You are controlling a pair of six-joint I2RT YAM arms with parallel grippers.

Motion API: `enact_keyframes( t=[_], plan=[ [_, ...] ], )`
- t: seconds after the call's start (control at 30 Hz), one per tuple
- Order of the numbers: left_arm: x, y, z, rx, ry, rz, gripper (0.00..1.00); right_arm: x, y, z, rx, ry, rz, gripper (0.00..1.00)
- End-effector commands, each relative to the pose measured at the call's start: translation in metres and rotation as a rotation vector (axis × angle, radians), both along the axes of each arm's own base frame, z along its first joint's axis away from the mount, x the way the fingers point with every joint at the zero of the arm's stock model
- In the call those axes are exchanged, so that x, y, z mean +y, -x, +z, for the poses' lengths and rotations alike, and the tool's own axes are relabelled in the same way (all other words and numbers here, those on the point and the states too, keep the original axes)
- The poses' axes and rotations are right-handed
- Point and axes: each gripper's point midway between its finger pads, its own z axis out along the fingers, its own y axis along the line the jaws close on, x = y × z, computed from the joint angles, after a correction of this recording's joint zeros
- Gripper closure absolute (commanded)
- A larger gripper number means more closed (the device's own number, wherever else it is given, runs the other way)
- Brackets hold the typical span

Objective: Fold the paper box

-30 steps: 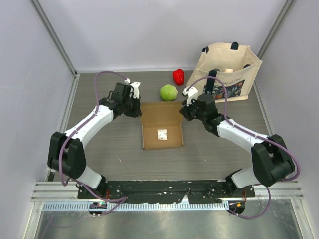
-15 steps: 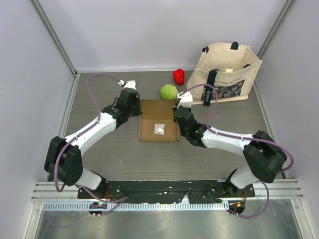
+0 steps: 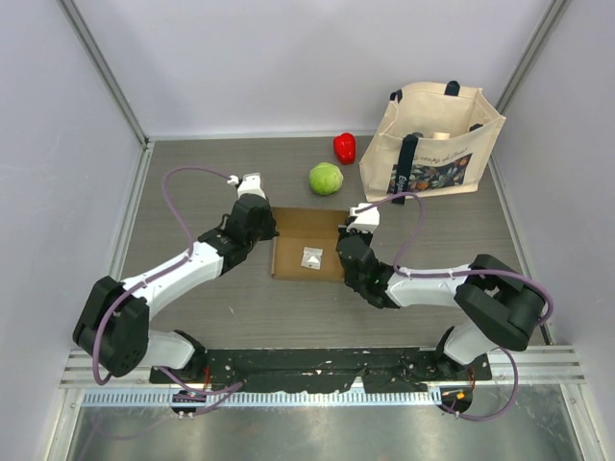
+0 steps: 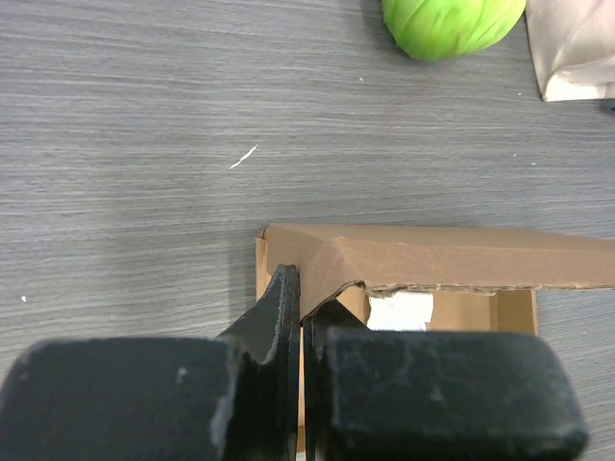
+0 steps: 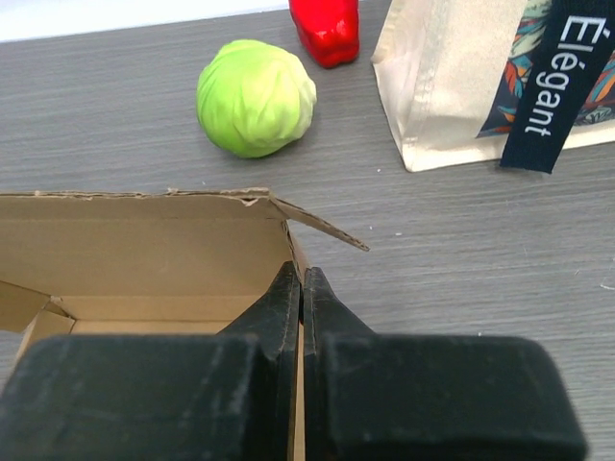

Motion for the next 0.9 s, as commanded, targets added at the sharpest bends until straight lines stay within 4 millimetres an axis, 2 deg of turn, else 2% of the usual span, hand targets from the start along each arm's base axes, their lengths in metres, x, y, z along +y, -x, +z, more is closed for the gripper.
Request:
enact_keyframes(
  t=[0.0,0.07,0.13,0.17,0.2,0.27,0.3,0.33,0.37,0.4,0.43,0.63,0.67,0.7,0.77,0.8,0.87],
  plan=[
    [0.016,-0.004,0.006,-0.060,0.003,0.099,1.00,-0.016,0.002,0.008,-0.076,-0.077,-0.119,0.99],
    [0.017,0.000,0.000,-0.056,-0.006,0.107,1.00,-0.017,0.004,0.007,-0.085,-0.089,-0.121,0.99],
    [0.014,0.002,0.003,-0.074,0.015,0.111,1.00,-0.018,0.010,0.003,-0.093,-0.097,-0.116,0.99],
    [0.017,0.006,-0.003,-0.068,0.009,0.118,1.00,-0.018,0.012,0.003,-0.097,-0.098,-0.112,0.99],
    [0.015,0.008,0.002,-0.086,0.028,0.119,1.00,-0.019,0.016,-0.002,-0.095,-0.089,-0.109,0.99],
    [0.018,0.015,-0.006,-0.081,0.031,0.124,1.00,-0.019,0.020,-0.001,-0.108,-0.088,-0.108,0.99],
    [0.018,0.017,-0.006,-0.092,0.042,0.128,1.00,-0.019,0.024,-0.007,-0.106,-0.073,-0.103,0.99],
    [0.018,0.020,-0.005,-0.100,0.048,0.129,1.00,-0.020,0.025,-0.004,-0.123,-0.093,-0.112,0.99],
    [0.021,0.025,-0.014,-0.092,0.040,0.131,1.00,-0.020,0.028,-0.004,-0.129,-0.086,-0.109,0.99],
    [0.019,0.026,-0.014,-0.100,0.051,0.123,1.00,-0.023,0.032,-0.012,-0.125,-0.071,-0.107,0.99],
    [0.020,0.027,-0.013,-0.109,0.052,0.118,1.00,-0.021,0.035,-0.007,-0.146,-0.100,-0.112,0.99],
    [0.020,0.034,-0.024,-0.109,0.034,0.080,1.00,-0.018,0.052,-0.011,-0.189,-0.068,-0.119,0.94],
    [0.021,0.037,-0.029,-0.101,0.031,0.080,1.00,-0.017,0.057,-0.012,-0.189,-0.054,-0.130,0.92],
    [0.021,0.038,-0.030,-0.102,0.033,0.077,1.00,-0.017,0.059,-0.012,-0.188,-0.013,-0.135,0.84],
    [0.023,0.040,-0.035,-0.095,0.025,0.081,1.00,-0.014,0.063,-0.011,-0.191,0.007,-0.134,0.77],
    [0.024,0.041,-0.037,-0.091,0.018,0.084,1.00,-0.010,0.069,-0.013,-0.189,0.027,-0.104,0.62],
    [0.027,0.041,-0.038,-0.089,0.004,0.096,1.00,-0.008,0.078,-0.010,-0.188,0.044,-0.061,0.45]
  ],
)
